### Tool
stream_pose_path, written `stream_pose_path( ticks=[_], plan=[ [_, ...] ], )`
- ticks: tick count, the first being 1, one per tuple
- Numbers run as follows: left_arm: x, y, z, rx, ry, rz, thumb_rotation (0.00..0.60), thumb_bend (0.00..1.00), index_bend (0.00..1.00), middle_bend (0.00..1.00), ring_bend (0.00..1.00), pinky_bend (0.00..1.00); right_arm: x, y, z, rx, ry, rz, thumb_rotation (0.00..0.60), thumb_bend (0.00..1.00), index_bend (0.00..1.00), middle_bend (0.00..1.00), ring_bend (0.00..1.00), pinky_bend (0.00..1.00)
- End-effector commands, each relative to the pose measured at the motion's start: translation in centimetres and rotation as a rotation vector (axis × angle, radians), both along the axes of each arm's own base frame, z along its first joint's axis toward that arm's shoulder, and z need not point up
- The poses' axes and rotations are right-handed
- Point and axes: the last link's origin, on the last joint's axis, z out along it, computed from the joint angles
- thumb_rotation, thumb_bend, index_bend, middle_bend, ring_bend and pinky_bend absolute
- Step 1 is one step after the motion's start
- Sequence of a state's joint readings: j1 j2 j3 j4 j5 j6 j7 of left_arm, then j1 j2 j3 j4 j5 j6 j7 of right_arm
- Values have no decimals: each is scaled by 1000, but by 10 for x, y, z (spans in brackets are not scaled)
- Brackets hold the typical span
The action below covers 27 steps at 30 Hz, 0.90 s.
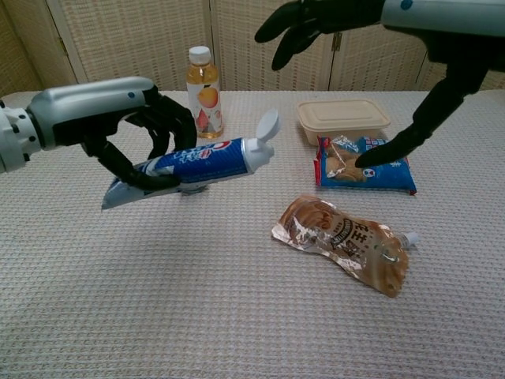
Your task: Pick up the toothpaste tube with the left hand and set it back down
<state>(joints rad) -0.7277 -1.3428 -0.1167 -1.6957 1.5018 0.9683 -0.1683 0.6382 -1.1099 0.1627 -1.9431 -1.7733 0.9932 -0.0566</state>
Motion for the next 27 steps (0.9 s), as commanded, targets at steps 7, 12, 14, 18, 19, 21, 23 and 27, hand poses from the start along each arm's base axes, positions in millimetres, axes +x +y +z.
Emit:
stream_pose_path(
  ticks=[7, 12, 14, 18, 19, 21, 23, 27],
  plan=[
    [7, 3, -7, -23, -23, 17, 600, 803, 727, 775, 667, 485, 11, 4, -21, 40, 13, 36, 600, 77, 139, 273, 131, 36],
    [6, 4, -7, -22, -20, 21, 600, 804, 727, 775, 667, 484, 8, 4, -20, 26, 17, 29, 600, 77, 140, 286, 130, 36],
    [4, 4, -6, -23, -22, 23, 600, 804, 727, 775, 667, 484, 6, 4, -19, 25, 18, 22, 600, 76, 140, 289, 131, 36],
    [3, 5, -5, -21, -27, 27, 600, 806, 727, 775, 667, 483, 2, 4, -17, 17, 31, 15, 600, 76, 140, 298, 137, 36],
    [3, 5, -4, -21, -29, 29, 600, 806, 727, 775, 667, 483, 1, 4, -17, 17, 34, 13, 600, 77, 140, 299, 137, 36],
    [2, 5, -4, -22, -34, 32, 600, 806, 727, 775, 667, 483, 0, 4, -16, 17, 38, 7, 600, 77, 140, 300, 137, 36],
    [2, 5, -4, -24, -37, 35, 600, 807, 727, 775, 667, 483, -2, 4, -16, 14, 40, 3, 600, 77, 142, 303, 137, 36],
    [0, 4, -4, -28, -44, 38, 600, 811, 727, 775, 667, 483, -6, 5, -14, 5, 39, -9, 600, 76, 144, 314, 142, 36]
  ],
)
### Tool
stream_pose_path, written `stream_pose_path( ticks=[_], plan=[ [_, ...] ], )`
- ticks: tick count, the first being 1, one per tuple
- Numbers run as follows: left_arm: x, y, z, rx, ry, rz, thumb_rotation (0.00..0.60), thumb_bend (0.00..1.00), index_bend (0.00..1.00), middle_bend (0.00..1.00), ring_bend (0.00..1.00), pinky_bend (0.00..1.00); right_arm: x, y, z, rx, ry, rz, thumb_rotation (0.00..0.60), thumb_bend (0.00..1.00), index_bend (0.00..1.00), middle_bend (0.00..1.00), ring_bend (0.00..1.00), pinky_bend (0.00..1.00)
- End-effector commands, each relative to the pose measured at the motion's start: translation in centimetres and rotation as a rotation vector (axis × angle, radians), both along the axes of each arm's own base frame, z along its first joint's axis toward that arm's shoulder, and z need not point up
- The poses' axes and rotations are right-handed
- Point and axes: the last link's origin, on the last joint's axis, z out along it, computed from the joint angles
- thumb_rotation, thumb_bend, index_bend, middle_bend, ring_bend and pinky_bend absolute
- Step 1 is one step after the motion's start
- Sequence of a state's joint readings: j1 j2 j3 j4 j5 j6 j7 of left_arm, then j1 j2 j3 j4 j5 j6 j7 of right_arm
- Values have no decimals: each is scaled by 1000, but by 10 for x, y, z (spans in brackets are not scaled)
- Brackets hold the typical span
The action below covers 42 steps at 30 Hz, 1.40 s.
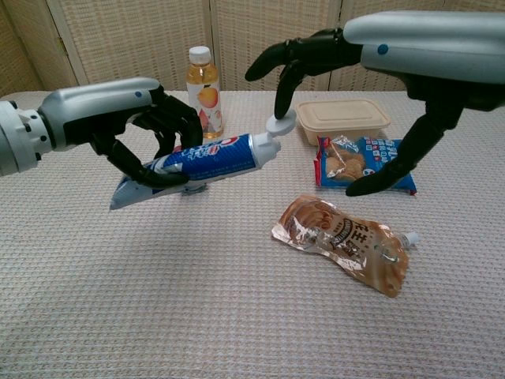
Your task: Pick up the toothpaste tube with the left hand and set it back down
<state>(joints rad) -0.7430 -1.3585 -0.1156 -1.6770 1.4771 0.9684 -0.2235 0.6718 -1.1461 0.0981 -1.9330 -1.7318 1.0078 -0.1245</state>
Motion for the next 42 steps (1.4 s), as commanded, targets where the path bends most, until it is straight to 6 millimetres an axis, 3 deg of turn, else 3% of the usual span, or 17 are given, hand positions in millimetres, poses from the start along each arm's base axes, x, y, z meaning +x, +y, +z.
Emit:
stream_pose_path(
  ticks=[1, 10, 15, 21, 24, 26, 31, 42],
  plan=[
    [-1, 0, 0, -2, -5, 3, 600, 812, 727, 775, 667, 483, -3, 0, 1, -8, 0, -7, 600, 76, 144, 316, 143, 36],
    [2, -1, 0, -24, -75, 22, 600, 815, 730, 777, 667, 483, -8, 0, -4, 6, 1, -24, 600, 77, 144, 319, 149, 36],
    [-1, -2, -1, -21, -121, 33, 600, 817, 730, 777, 667, 484, -6, 4, 11, -11, -93, -32, 600, 77, 144, 300, 148, 36],
    [-2, -4, -7, -22, -176, 29, 600, 817, 730, 777, 667, 491, 1, 3, 17, 22, -172, -40, 600, 77, 106, 173, 121, 20],
    [2, -6, -10, -29, -213, 26, 600, 819, 730, 778, 667, 492, 8, 3, 12, 90, -207, -62, 556, 77, 8, 77, 43, 0],
    [5, -7, -11, -25, -237, 20, 600, 819, 731, 778, 667, 493, 14, 1, 9, 141, -238, -88, 477, 77, 0, 12, 3, 0],
    [10, -8, -13, -21, -290, 18, 600, 820, 733, 780, 667, 494, 23, -3, 5, 227, -304, -126, 339, 75, 0, 0, 0, 0],
    [18, -9, -18, -25, -355, 25, 600, 826, 733, 782, 668, 494, 32, -13, -8, 301, -371, -149, 329, 73, 0, 0, 0, 0]
  ],
)
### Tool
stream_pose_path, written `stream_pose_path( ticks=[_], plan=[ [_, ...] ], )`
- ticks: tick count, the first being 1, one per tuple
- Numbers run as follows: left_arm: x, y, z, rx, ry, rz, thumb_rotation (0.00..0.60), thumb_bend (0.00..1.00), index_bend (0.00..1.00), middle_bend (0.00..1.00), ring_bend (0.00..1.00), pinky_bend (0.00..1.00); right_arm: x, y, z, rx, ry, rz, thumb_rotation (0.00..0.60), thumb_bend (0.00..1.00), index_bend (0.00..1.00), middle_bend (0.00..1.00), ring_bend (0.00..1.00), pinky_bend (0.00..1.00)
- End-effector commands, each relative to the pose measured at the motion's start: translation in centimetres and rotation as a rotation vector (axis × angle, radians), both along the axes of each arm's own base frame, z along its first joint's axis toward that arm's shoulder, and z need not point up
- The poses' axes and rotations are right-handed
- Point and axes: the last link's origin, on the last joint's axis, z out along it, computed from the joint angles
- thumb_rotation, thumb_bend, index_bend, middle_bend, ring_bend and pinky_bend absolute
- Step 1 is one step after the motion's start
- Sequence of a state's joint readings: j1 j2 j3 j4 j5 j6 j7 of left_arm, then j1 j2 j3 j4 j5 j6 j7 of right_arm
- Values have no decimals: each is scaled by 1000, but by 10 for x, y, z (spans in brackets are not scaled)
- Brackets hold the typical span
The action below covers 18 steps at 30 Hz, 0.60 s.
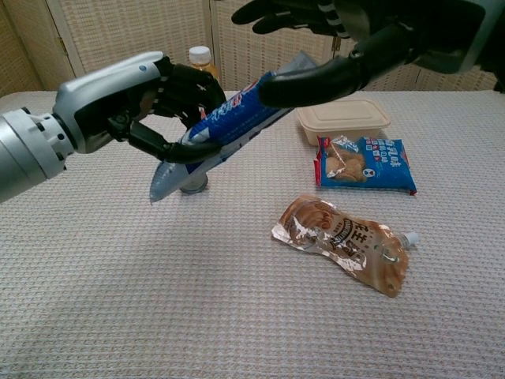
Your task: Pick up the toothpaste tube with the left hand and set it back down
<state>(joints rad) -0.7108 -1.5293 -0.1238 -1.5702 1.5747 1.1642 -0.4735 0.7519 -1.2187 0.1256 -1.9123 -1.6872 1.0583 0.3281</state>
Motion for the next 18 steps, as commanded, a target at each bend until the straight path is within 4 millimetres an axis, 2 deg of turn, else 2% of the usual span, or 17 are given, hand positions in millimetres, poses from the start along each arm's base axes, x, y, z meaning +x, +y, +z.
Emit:
stream_pose_path(
  ticks=[1, 18],
  plan=[
    [2, -1, 0, 1, -13, -2, 600, 826, 733, 782, 668, 494, 2, -2, -3, 8, -10, -3, 329, 74, 0, 0, 0, 0],
    [8, -1, -2, 41, -39, -26, 600, 831, 739, 788, 667, 494, 2, -9, -17, 116, -100, -65, 325, 73, 0, 0, 0, 0]
  ],
)
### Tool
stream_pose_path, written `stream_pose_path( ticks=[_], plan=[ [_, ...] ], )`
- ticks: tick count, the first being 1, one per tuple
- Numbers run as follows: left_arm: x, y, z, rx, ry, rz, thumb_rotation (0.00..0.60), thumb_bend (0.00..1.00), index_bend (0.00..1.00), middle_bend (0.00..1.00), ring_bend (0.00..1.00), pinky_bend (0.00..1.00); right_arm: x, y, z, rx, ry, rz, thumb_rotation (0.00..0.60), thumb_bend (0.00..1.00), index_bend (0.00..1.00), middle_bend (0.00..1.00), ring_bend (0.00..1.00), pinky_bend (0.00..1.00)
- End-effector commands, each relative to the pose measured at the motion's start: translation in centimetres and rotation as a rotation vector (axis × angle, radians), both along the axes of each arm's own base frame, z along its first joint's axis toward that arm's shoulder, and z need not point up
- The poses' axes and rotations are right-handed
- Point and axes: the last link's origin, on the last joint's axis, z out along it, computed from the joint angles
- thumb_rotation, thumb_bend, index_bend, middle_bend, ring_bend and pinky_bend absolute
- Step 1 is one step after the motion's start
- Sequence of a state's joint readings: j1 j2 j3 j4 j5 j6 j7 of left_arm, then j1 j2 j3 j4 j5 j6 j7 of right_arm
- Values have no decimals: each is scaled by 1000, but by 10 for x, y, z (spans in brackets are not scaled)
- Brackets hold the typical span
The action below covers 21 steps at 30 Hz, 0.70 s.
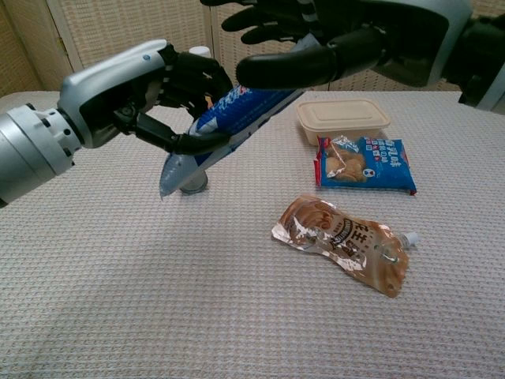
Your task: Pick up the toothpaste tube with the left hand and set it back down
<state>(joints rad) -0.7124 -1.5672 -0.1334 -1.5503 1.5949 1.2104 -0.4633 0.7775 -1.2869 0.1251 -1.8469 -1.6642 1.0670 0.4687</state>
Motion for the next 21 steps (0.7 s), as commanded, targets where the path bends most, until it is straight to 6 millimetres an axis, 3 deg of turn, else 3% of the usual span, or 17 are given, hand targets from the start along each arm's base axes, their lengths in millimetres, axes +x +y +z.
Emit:
stream_pose_path(
  ticks=[1, 21],
  plan=[
    [0, 0, 0, 4, 4, -4, 600, 831, 739, 788, 667, 494, -1, -1, -3, 19, -8, -7, 325, 73, 0, 0, 0, 0],
    [2, 2, 0, 15, -24, -15, 600, 830, 745, 791, 665, 494, -1, 3, -10, 141, -94, -32, 322, 73, 0, 0, 0, 0]
  ],
)
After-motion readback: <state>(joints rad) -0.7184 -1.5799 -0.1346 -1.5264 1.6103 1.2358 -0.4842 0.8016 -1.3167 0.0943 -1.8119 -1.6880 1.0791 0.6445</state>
